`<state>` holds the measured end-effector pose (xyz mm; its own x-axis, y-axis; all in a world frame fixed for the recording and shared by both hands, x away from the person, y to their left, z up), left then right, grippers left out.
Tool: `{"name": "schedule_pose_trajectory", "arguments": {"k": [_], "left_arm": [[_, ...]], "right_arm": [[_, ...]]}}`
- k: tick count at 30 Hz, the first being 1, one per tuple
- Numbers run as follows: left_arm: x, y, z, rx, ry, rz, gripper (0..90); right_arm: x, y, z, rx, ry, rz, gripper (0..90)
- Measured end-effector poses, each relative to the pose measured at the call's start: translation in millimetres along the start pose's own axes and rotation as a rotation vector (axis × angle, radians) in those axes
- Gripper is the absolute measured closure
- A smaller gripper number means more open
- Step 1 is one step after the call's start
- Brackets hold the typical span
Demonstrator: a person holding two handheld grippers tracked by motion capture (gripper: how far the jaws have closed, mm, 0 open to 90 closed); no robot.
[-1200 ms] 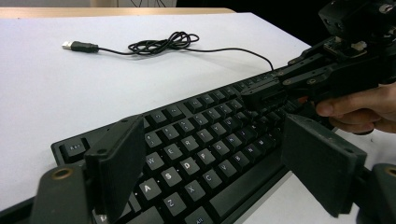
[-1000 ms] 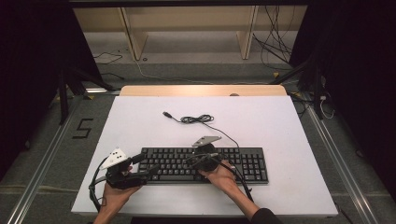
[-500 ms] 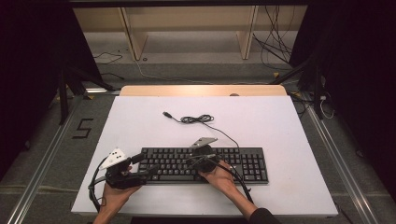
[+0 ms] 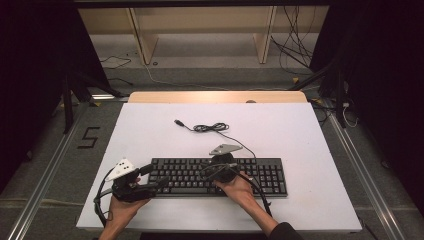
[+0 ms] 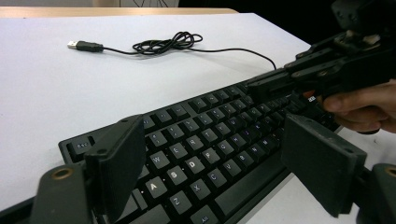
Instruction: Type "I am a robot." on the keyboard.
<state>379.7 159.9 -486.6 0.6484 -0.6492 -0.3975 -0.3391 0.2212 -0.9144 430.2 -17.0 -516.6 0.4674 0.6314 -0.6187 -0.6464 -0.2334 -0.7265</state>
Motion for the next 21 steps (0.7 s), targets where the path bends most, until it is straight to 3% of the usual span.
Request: {"name": "schedule_pose_trajectory", "arguments": {"k": [1, 2, 6, 8, 9, 12, 21], "left_arm": [[0.0, 0.0, 0.0, 0.000, 0.000, 0.000, 21.6], [0.1, 0.2, 0.0, 0.001, 0.000, 0.002, 21.6], [0.5, 0.9, 0.2, -0.001, 0.000, 0.008, 21.6], [0.6, 1.3, 0.7, 0.000, -0.001, 0.012, 22.2], [0.5, 1.8, 1.2, 0.001, 0.000, 0.016, 22.2], [-0.4, 2.6, 3.1, -0.004, -0.002, 0.022, 25.0], [-4.9, 8.2, 12.8, -0.017, -0.023, 0.058, 37.0]], "right_arm": [[0.0, 0.0, 0.0, 0.000, 0.000, 0.000, 84.7], [-5.4, -2.2, 0.1, 0.011, -0.014, -0.020, 73.4], [-13.0, -3.0, 0.4, 0.014, -0.037, -0.040, 64.7], [-20.0, -2.0, 0.9, 0.020, -0.044, -0.044, 50.4], [-20.0, -2.0, 0.9, 0.020, -0.044, -0.044, 50.4], [-29.4, -1.7, 1.0, 0.017, -0.055, -0.068, 39.5], [-52.1, -6.2, 1.7, 0.018, -0.071, -0.140, 30.3]]}}
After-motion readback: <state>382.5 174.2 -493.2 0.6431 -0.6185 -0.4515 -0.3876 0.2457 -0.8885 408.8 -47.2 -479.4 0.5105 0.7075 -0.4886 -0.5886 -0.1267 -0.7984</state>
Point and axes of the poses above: each handheld gripper's, and its own axes: x roughly forward along the jaws, y roughly out of its underside, z roughly to its left, the point moved 9 cm from there along x, roughly forward along the jaws, and after that the axes turned 11 degrees about x, right-handed, at the moved point
